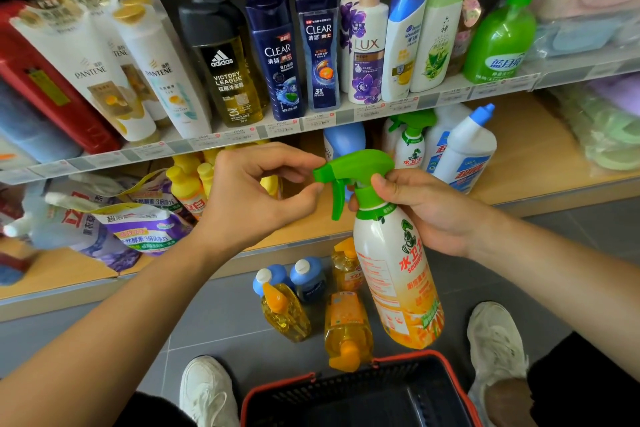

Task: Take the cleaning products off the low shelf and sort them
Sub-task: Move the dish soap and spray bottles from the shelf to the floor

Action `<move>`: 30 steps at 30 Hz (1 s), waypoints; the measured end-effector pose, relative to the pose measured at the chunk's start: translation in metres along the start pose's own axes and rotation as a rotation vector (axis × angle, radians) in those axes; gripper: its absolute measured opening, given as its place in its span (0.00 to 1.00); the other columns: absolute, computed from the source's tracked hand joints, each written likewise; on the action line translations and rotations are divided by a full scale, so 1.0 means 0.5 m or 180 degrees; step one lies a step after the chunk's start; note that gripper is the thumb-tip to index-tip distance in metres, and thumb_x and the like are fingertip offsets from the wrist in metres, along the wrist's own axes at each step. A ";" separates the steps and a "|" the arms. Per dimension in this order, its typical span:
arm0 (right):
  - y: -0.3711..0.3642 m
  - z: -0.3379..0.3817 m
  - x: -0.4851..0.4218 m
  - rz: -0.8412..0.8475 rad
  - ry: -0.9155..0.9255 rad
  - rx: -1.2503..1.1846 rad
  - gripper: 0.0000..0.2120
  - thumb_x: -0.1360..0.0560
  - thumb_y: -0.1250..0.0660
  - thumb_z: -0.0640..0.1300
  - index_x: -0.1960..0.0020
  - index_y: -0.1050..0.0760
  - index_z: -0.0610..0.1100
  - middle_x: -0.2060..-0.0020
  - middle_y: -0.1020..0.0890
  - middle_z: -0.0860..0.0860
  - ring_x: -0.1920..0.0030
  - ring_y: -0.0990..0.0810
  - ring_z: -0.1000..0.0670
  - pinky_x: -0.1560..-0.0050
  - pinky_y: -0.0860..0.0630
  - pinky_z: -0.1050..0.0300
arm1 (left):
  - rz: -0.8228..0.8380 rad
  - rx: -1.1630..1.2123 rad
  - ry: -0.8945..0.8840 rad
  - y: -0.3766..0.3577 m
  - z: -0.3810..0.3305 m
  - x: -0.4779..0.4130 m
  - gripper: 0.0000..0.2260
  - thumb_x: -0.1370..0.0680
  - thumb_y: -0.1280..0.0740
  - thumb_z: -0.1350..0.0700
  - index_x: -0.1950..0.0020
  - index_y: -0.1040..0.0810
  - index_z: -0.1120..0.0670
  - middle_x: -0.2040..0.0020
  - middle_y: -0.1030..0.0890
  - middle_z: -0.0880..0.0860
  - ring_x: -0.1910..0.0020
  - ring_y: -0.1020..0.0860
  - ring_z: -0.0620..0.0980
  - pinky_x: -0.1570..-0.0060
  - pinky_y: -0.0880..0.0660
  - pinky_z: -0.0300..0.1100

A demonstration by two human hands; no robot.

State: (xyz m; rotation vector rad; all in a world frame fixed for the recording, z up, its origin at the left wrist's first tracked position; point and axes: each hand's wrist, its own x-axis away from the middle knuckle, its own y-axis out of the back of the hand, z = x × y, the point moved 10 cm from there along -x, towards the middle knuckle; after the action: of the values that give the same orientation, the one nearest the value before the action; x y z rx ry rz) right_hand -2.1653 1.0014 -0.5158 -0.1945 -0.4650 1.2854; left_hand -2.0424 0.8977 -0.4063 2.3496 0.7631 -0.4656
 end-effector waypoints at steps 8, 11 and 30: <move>-0.015 0.003 0.006 0.0065 -0.0064 -0.0157 0.14 0.24 0.36 0.48 0.49 0.18 0.40 0.54 0.14 0.44 0.54 0.14 0.50 0.56 0.20 0.59 | -0.0190 -0.0626 -0.0425 0.012 -0.043 0.003 0.11 0.27 0.22 0.61 0.46 0.15 0.57 0.54 0.14 0.50 0.57 0.16 0.44 0.54 0.20 0.35; -0.019 0.003 0.007 0.0098 -0.0061 -0.0179 0.14 0.23 0.36 0.49 0.51 0.15 0.42 0.53 0.13 0.44 0.52 0.14 0.50 0.55 0.19 0.59 | -0.0232 -0.0621 -0.0431 0.013 -0.039 0.005 0.11 0.26 0.25 0.65 0.45 0.15 0.57 0.53 0.15 0.46 0.55 0.16 0.42 0.53 0.22 0.33; 0.011 0.054 0.009 -0.0939 0.0587 0.0115 0.18 0.33 0.25 0.49 0.47 0.16 0.41 0.47 0.14 0.42 0.44 0.15 0.44 0.39 0.20 0.44 | 0.0929 0.0992 0.2255 -0.204 0.116 0.183 0.32 0.33 0.22 0.49 0.32 0.27 0.52 0.42 0.16 0.49 0.43 0.17 0.47 0.43 0.19 0.49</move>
State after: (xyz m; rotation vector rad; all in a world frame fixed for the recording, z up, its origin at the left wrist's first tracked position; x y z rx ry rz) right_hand -2.1811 1.0042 -0.4931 -0.2040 -0.2992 0.9760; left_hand -2.0431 0.9624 -0.5403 2.8892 0.6541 0.4345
